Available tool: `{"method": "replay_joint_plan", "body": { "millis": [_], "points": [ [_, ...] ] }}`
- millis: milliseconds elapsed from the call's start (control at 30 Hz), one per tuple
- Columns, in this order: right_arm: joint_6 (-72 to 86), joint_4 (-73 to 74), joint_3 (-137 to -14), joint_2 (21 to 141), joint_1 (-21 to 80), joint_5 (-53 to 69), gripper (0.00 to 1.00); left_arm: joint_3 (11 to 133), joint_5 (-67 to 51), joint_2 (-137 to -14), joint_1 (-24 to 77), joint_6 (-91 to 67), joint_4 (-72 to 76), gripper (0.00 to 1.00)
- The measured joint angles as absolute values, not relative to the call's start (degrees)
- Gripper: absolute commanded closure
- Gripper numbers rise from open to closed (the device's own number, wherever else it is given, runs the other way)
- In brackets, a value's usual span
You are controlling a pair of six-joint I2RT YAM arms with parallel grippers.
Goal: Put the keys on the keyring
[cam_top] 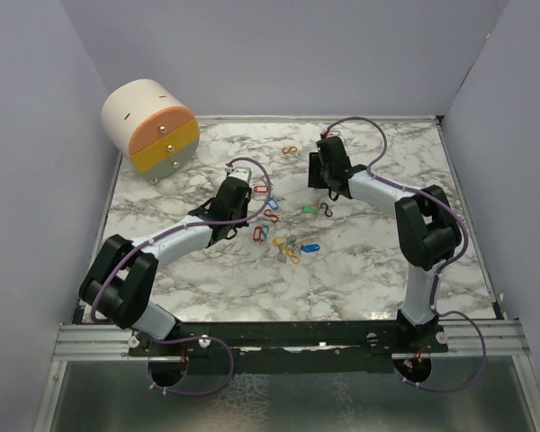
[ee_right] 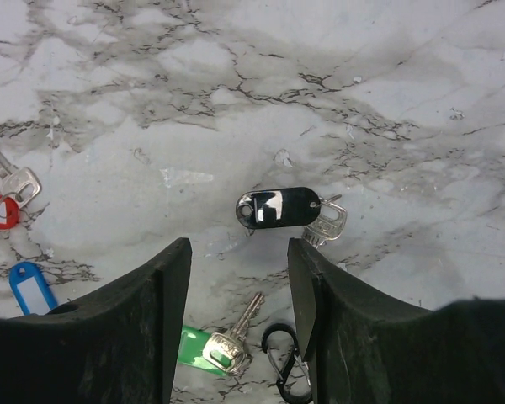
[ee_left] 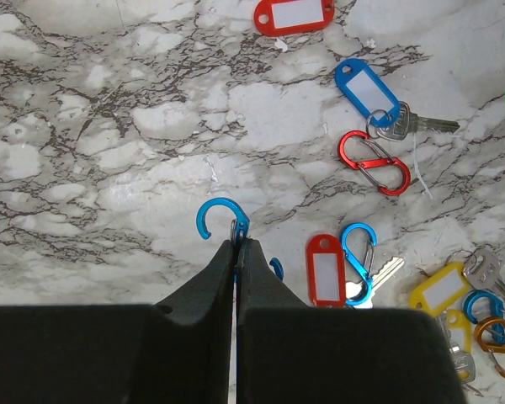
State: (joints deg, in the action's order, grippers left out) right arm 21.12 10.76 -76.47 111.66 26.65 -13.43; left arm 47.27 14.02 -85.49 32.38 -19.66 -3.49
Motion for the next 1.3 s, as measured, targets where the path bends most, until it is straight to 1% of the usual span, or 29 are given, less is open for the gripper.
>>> {"method": "replay_joint_plan", "body": {
  "millis": [167, 333, 567, 767, 833, 1300],
  "points": [
    [20.1, 9.04, -76.71, 111.7, 26.39, -7.88, 0.49, 48.34, 14.17, -85.97, 32.38, -19.64, -3.38, 1.0],
    [19.88, 5.98, -76.93, 111.96, 28.69, -2.13, 0.49, 48.36, 14.9, -85.97, 32.38, -19.64, -3.4, 1.0],
    [22.26, 3.75, -80.55, 116.16, 31.59, 2.94, 0.51, 48.36, 16.4, -85.52, 32.38, -19.59, -4.1, 1.0],
    [24.49, 3.49, -85.71, 121.12, 33.21, 4.27, 0.53, 48.36, 17.47, -84.4, 32.38, -19.33, -4.62, 1.0],
    [25.21, 3.42, -86.91, 122.28, 33.52, 4.36, 0.56, 48.36, 17.67, -84.23, 32.38, -19.22, -4.69, 1.0],
    [26.98, 3.4, -90.94, 126.89, 34.61, 4.64, 0.58, 48.31, 18.55, -83.55, 32.21, -18.46, -4.86, 1.0]
  ]
}}
